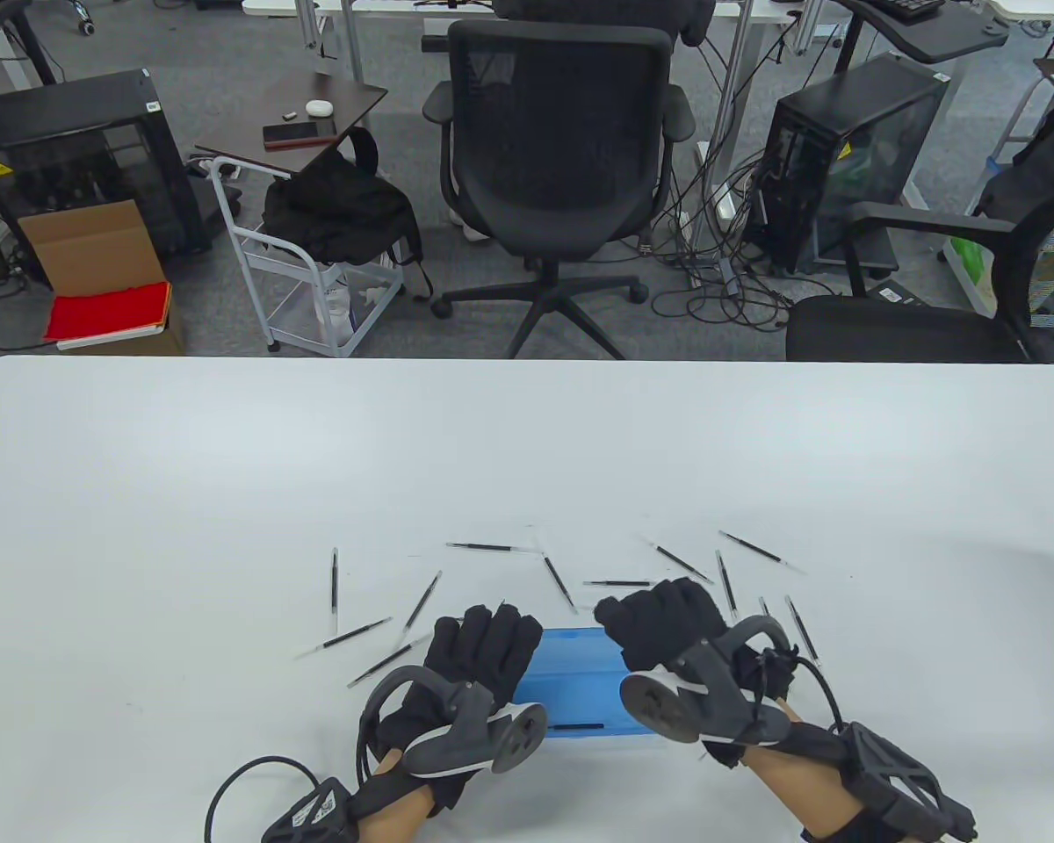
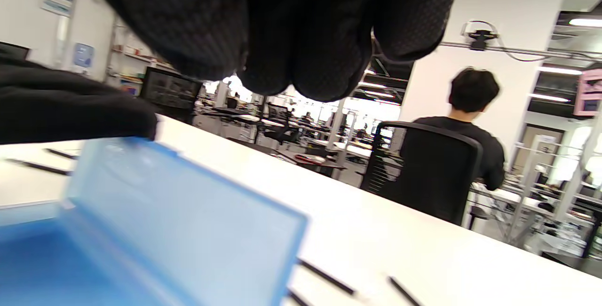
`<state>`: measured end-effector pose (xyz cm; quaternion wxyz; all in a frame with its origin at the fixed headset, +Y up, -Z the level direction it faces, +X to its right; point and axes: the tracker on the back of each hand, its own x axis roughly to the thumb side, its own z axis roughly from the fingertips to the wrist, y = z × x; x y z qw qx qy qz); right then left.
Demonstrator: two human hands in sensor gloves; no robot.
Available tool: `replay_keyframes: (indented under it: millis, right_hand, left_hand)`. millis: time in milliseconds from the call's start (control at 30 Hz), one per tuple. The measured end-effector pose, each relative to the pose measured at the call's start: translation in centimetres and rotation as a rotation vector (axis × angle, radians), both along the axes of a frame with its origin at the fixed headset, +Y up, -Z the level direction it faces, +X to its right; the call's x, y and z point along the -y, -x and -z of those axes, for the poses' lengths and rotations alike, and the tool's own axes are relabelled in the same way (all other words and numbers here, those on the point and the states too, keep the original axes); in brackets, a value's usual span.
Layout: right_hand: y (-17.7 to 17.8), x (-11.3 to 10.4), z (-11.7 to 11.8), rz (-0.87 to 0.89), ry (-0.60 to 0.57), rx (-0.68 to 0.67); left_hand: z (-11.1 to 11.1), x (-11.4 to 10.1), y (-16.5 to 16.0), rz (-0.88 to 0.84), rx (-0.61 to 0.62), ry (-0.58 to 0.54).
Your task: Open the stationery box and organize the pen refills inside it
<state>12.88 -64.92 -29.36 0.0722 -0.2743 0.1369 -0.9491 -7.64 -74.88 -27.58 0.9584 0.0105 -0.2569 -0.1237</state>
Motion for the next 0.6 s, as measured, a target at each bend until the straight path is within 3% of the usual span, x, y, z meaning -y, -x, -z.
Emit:
replay_keyframes:
  millis: [167, 267, 600]
  right_hand:
    - [-1.8, 1.0, 3.2, -0.011, 0.09, 0.083]
    - [-2.2, 3.2, 4.8, -0.062, 0.154, 0.095]
    - [-1.6, 8.6, 7.2, -0.188, 0.252, 0.109]
  left_hand:
    - [0.0, 0.0, 0.0, -0.002, 0.0, 0.0]
    - [0.0, 0.0, 0.0, -0.002, 0.0, 0.0]
    - [0.0, 0.1, 0.0, -0.008, 0.002, 0.001]
